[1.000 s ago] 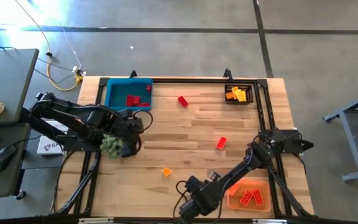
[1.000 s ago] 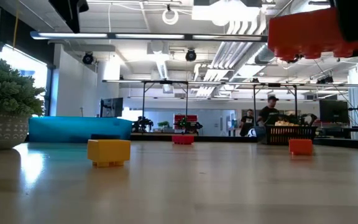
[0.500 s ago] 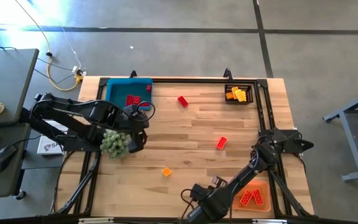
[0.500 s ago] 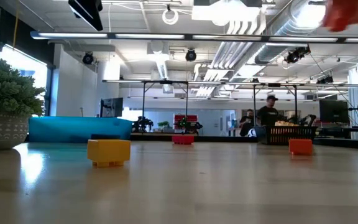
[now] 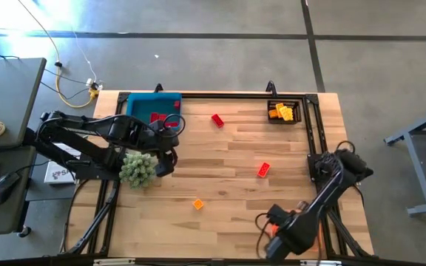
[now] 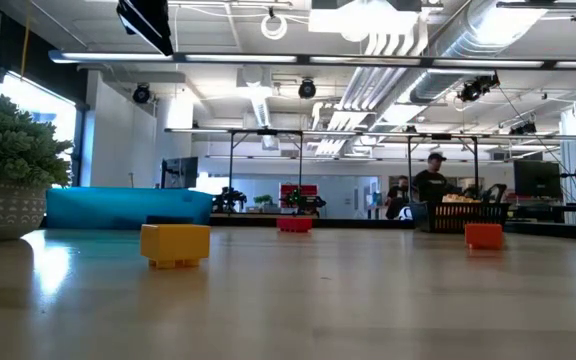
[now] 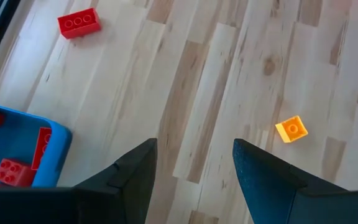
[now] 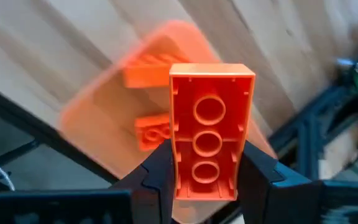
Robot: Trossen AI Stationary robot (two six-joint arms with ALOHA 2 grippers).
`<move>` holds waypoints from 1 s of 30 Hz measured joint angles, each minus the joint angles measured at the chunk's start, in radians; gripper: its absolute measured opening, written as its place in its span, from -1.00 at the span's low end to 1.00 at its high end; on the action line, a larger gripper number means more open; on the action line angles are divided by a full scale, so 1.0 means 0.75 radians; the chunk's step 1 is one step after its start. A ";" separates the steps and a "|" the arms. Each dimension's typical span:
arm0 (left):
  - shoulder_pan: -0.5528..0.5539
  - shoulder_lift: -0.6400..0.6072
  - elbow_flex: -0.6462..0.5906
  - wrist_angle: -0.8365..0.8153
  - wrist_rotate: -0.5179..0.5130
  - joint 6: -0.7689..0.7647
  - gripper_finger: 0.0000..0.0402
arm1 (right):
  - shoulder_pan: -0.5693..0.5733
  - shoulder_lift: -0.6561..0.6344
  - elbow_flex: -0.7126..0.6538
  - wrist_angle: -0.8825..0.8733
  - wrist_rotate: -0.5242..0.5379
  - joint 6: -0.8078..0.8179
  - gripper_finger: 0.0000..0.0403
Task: Sort & place blocks by color
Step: Put the orange game piece into the orange bin, then put the yellow game piece into the black bin
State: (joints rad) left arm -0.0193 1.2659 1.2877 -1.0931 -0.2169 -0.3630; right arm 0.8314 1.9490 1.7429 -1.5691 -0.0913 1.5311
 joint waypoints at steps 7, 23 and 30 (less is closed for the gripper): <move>-0.001 0.033 0.000 0.004 0.013 -0.003 -0.01 | 0.042 -0.119 -0.280 0.264 -0.048 0.086 -0.50; -0.040 0.301 0.000 0.038 0.185 -0.159 -0.01 | 0.042 -0.120 -0.426 0.449 -0.128 0.266 -0.09; -0.141 0.425 -0.001 0.090 0.183 -0.265 -0.01 | 0.035 -0.120 -0.426 0.448 -0.150 0.361 0.01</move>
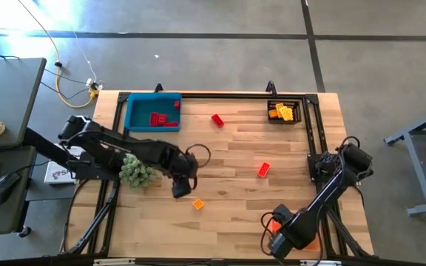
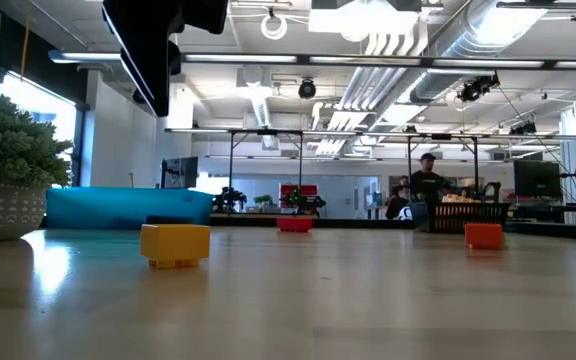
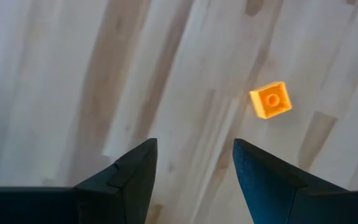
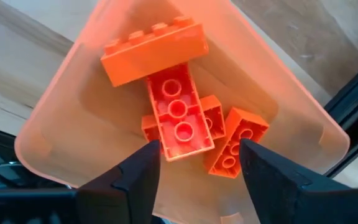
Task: Sort & place blocks by color
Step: Put the yellow game piece into the black bin
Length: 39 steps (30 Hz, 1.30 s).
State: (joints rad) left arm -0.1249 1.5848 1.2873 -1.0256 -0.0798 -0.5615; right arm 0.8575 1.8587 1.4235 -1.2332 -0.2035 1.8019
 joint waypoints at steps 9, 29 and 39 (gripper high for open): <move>-0.114 0.140 0.000 0.164 -0.005 -0.090 -0.01 | -0.052 0.000 0.002 0.004 0.005 0.011 0.02; -0.212 0.195 0.000 0.377 -0.027 -0.245 -0.01 | -0.269 0.000 0.003 -0.100 0.155 -0.226 0.02; -0.199 0.223 0.000 0.385 -0.043 -0.564 -0.01 | -0.388 0.000 0.004 -0.233 0.154 -0.546 0.02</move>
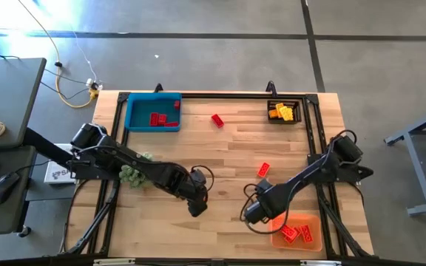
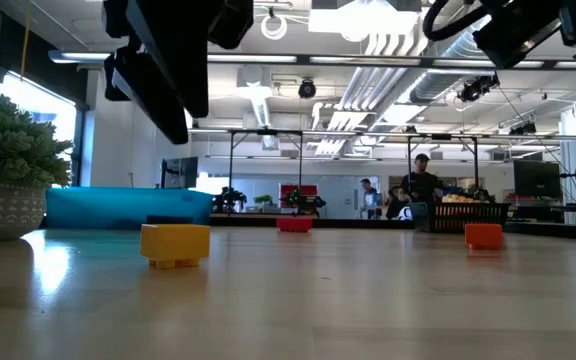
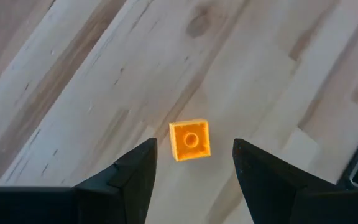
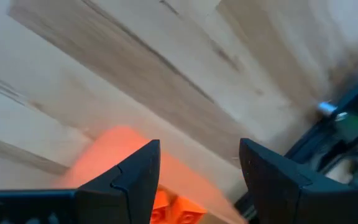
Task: Sort & place blocks by color
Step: Put the yellow game piece into the black bin
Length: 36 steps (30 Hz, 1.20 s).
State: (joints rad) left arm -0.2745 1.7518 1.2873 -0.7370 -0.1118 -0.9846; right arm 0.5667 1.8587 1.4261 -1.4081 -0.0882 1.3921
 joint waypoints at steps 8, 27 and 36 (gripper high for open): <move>-0.001 0.133 0.000 0.024 0.054 -0.070 -0.01 | -0.074 0.001 0.001 -0.065 -0.003 -0.241 0.02; -0.024 0.193 0.000 0.108 0.050 -0.084 -0.01 | -0.130 0.001 0.001 -0.067 0.082 -0.362 0.02; -0.057 0.293 0.001 0.127 0.060 -0.080 -0.01 | -0.136 0.001 0.001 -0.063 0.081 -0.319 0.02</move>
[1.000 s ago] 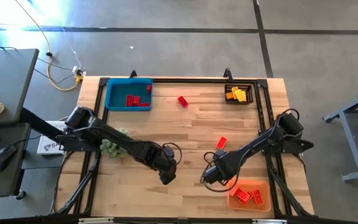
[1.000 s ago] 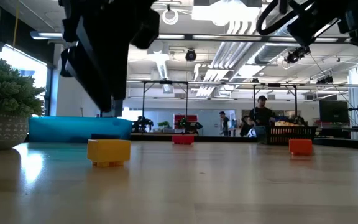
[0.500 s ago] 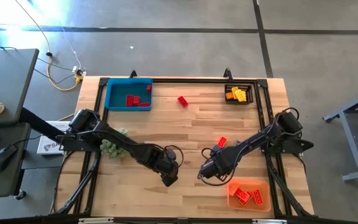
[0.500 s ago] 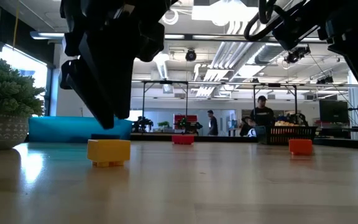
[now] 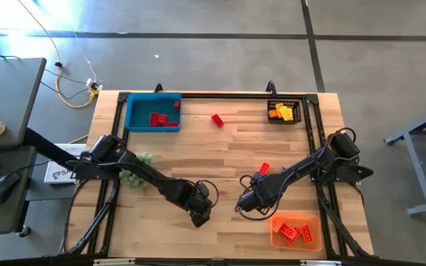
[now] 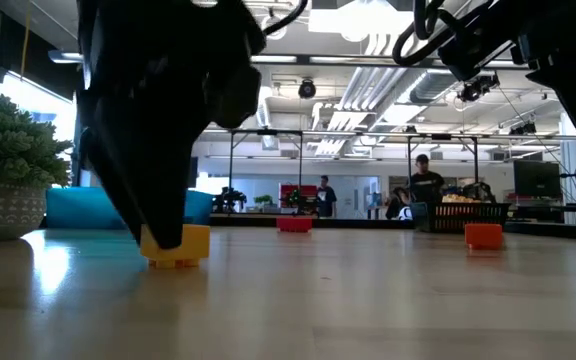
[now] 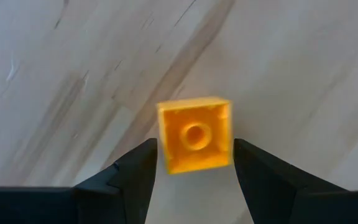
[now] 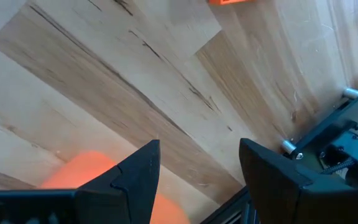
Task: Sort & place blocks by color
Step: Put the yellow game piece into the black bin
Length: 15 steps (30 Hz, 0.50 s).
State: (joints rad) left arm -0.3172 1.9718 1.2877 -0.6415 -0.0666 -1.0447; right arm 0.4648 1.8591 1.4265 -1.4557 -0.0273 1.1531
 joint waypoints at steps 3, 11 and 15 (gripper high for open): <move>0.001 0.030 0.001 -0.004 0.000 0.011 -0.01 | -0.001 0.000 0.000 0.002 -0.001 0.023 0.02; -0.038 0.045 0.004 -0.019 -0.116 0.153 -0.14 | -0.001 0.000 0.000 0.011 -0.038 0.107 0.02; -0.040 0.045 0.003 -0.024 -0.136 0.235 -0.32 | -0.001 0.000 0.000 0.048 -0.039 0.154 0.02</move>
State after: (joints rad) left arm -0.3473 2.0052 1.2900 -0.6598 -0.1685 -0.8683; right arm 0.4644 1.8591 1.4265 -1.4199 -0.0565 1.2685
